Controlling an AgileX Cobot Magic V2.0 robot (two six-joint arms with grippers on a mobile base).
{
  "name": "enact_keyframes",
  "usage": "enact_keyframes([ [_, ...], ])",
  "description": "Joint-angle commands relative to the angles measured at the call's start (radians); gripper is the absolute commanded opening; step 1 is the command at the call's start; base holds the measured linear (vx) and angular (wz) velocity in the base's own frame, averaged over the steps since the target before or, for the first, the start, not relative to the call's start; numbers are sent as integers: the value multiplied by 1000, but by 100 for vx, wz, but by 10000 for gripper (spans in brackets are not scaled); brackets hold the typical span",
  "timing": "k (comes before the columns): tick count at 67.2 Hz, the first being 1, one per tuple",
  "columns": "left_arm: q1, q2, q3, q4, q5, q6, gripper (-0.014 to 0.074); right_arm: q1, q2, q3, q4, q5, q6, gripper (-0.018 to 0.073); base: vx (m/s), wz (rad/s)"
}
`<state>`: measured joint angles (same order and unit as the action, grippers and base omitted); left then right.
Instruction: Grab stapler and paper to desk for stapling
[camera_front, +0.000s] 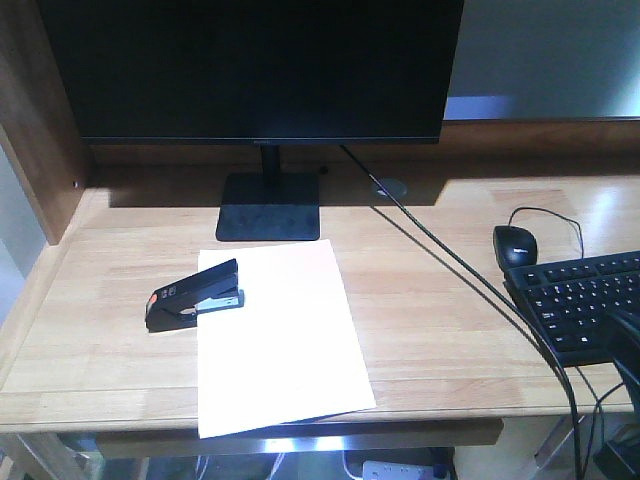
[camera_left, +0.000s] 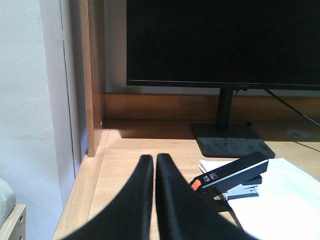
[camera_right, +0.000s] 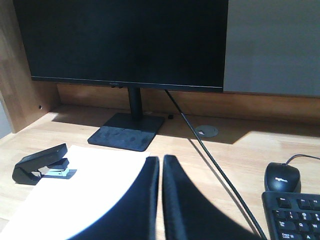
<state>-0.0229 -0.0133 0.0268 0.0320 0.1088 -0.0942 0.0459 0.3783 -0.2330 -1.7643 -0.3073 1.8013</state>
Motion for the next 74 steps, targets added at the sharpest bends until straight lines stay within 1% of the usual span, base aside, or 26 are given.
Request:
enact_keyframes([
  [1,1,-14,28,-3,-70,-10,-6,-7,8,-29,-17,29,0,-9,0,0],
  [15,1,-14,28,-3,-70,-9,-6,-7,8,-29,-18,29,-2,-9,0,0],
  [21,1,-14,28,-3,-70,-9,-6,-7,8,-29,-19,36,-34,-9,0,0],
  [23,1,-14,28,-3,-70,-9,-6,-7,8,-29,-17,36,-56,-9,0,0],
  [27,1,-14,28,-3,-70,-9,-6,-7,8,-29,-7,36,-135,-9,0,0],
  [32,1,-14,28,-3,-70,-9,-6,-7,8,-29,77,53,-277,-9,0,0],
  [34,1,-14,28,-3,-70,-9,-6,-7,8,-29,131,68,-350,-9,0,0],
  [36,1,-14,28,-3,-70,-9,-6,-7,8,-29,211,94,-427,-9,0,0],
  [41,1,-14,28,-3,-70,-9,-6,-7,8,-29,451,164,-596,-9,0,0],
  [42,1,-14,28,-3,-70,-9,-6,-7,8,-29,528,191,-652,-9,0,0],
  [44,1,-14,28,-3,-70,-9,-6,-7,8,-29,634,239,-731,-9,0,0],
  [45,1,-14,28,-3,-70,-9,-6,-7,8,-29,689,259,-792,-9,0,0],
  [46,1,-14,28,-3,-70,-9,-6,-7,8,-29,773,279,-834,-9,0,0],
  [51,1,-14,28,-3,-70,-9,-6,-7,8,-35,1039,395,-1055,-9,0,0],
  [52,1,-14,28,-3,-70,-9,-6,-7,8,-35,1089,414,-1125,-9,0,0],
  [53,1,-14,28,-3,-70,-9,-6,-7,8,-37,1160,432,-1173,-9,0,0],
  [56,1,-14,28,-3,-70,-9,-6,-7,8,-38,1291,479,-1314,-9,0,0],
  [60,1,-14,28,-3,-70,-9,-6,-7,8,-38,1452,516,-1518,-9,0,0],
  [66,1,-14,28,-3,-70,-9,-6,-7,8,-38,1618,515,-1754,-9,0,0],
  [69,1,-14,28,-3,-70,-9,-6,-7,8,-38,1694,500,-1837,-9,0,0],
  [74,1,-14,28,-3,-70,-9,-6,-7,-3,-38,1783,465,-1948,-9,0,0],
])
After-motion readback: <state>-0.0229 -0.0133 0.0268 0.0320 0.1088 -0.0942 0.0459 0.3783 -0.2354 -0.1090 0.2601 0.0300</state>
